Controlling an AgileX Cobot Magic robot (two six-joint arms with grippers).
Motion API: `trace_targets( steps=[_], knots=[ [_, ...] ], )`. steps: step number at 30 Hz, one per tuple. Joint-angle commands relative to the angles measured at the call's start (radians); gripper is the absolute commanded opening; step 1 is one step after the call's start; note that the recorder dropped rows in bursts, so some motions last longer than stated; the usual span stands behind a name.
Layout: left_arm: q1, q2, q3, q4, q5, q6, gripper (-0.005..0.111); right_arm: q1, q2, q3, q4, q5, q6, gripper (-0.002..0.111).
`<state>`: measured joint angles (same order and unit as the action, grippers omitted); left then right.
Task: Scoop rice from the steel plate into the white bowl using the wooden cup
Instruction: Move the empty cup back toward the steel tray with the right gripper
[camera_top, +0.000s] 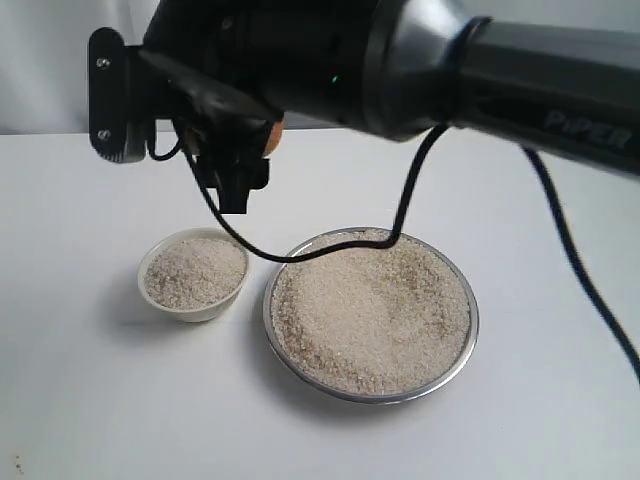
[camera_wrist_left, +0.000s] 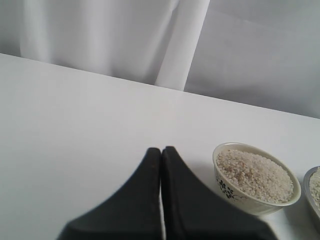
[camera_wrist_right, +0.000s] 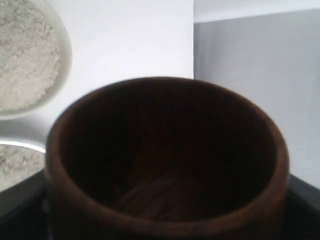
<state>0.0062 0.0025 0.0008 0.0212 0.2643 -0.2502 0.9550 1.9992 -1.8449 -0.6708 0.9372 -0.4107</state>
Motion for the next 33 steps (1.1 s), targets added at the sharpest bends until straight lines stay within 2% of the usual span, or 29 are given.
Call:
trace_targets(
  steps=[1, 5, 8, 13, 33],
  knots=[
    [-0.006, -0.003, -0.001, -0.003, 0.001, -0.003, 0.000, -0.019, -0.028, -0.008, 0.077, 0.185, -0.074, 0.000],
    [-0.006, -0.003, -0.001, -0.003, 0.001, -0.003, 0.000, -0.028, -0.018, -0.006, 0.219, 0.278, -0.121, 0.000],
    [-0.006, -0.003, -0.001, -0.003, 0.001, -0.003, 0.000, -0.038, -0.018, -0.006, 0.334, 0.252, -0.142, 0.000],
    [-0.006, -0.003, -0.001, -0.003, 0.001, -0.003, 0.000, -0.038, -0.016, -0.006, 0.377, 0.217, -0.135, 0.000],
    [-0.006, -0.003, -0.001, -0.003, 0.001, -0.003, 0.000, -0.059, 0.181, 0.057, 0.311, 0.214, -0.100, 0.000]
  ],
)
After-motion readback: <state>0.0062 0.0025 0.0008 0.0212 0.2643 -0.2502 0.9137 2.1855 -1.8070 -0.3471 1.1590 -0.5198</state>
